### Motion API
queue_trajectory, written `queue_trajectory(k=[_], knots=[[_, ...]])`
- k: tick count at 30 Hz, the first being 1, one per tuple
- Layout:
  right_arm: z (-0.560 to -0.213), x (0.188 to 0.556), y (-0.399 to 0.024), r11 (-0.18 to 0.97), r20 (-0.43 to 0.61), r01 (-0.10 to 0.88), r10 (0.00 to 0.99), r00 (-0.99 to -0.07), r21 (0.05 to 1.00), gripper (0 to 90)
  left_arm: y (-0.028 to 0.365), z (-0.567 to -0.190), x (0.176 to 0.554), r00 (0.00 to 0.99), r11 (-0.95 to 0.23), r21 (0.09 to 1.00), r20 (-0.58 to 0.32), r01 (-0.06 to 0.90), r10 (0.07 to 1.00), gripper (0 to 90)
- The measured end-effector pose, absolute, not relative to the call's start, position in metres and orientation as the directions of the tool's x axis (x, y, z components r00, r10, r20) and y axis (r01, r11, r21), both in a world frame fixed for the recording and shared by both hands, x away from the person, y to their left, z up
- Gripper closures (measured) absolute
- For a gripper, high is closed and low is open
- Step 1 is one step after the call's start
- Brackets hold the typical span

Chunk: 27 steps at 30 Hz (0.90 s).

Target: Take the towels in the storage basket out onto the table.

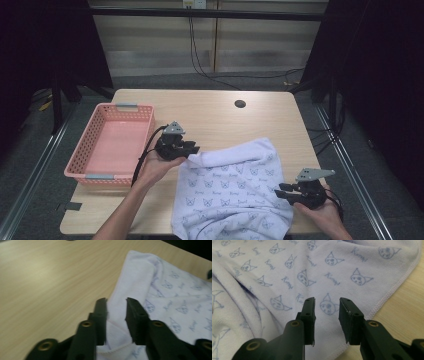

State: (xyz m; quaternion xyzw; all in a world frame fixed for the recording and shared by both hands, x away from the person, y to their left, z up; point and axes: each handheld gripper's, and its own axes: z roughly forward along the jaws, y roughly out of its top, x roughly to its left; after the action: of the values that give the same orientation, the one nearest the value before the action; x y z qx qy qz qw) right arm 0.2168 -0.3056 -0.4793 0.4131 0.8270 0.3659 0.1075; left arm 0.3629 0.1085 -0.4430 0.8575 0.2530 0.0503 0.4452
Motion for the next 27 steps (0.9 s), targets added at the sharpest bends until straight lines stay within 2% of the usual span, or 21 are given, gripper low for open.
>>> queue_trajectory(k=[2,5,9,12,13,14,16,17,18,24,27], knots=[[-0.48,0.218,-0.306,0.39,0.129,0.606,0.761,-0.636,0.694,65.8,0.105,-0.451,0.359,0.883,-0.516,0.772,-0.122,0.371,0.454,59.9],[-0.481,0.219,-0.305,0.39,0.132,0.608,0.76,-0.637,0.691,65.3,0.1,-0.463,0.356,0.899,-0.546,0.755,-0.127,0.362,0.42,55.7],[-0.481,0.219,-0.304,0.393,0.133,0.608,0.757,-0.639,0.69,65.2,0.096,-0.471,0.352,0.911,-0.585,0.731,-0.126,0.352,0.392,51.8],[-0.481,0.219,-0.304,0.386,0.139,0.612,0.759,-0.636,0.69,64.9,0.096,-0.474,0.35,0.906,-0.615,0.709,-0.079,0.344,0.415,51.3],[-0.481,0.219,-0.304,0.387,0.138,0.612,0.76,-0.635,0.69,64.4,0.096,-0.476,0.349,0.896,-0.621,0.707,-0.042,0.339,0.442,52.6],[-0.481,0.219,-0.304,0.386,0.138,0.611,0.759,-0.636,0.691,64.0,0.097,-0.478,0.351,0.897,-0.616,0.709,-0.053,0.343,0.439,54.1],[-0.481,0.219,-0.305,0.387,0.134,0.61,0.761,-0.635,0.691,63.6,0.097,-0.481,0.353,0.884,-0.62,0.698,-0.041,0.359,0.465,75.0],[-0.481,0.219,-0.305,0.385,0.134,0.612,0.764,-0.632,0.691,63.3,0.099,-0.48,0.356,0.886,-0.604,0.707,-0.068,0.366,0.458,83.6],[-0.48,0.22,-0.306,0.38,0.134,0.614,0.767,-0.627,0.692,63.4,0.101,-0.478,0.359,0.875,-0.578,0.719,-0.085,0.385,0.477,87.7],[-0.478,0.225,-0.309,0.371,0.131,0.614,0.775,-0.618,0.697,63.7,0.118,-0.441,0.391,0.809,-0.424,0.801,-0.122,0.422,0.576,88.5],[-0.473,0.232,-0.31,0.358,0.127,0.602,0.78,-0.613,0.714,64.2,0.127,-0.428,0.414,0.754,-0.362,0.814,-0.135,0.454,0.643,88.5]])
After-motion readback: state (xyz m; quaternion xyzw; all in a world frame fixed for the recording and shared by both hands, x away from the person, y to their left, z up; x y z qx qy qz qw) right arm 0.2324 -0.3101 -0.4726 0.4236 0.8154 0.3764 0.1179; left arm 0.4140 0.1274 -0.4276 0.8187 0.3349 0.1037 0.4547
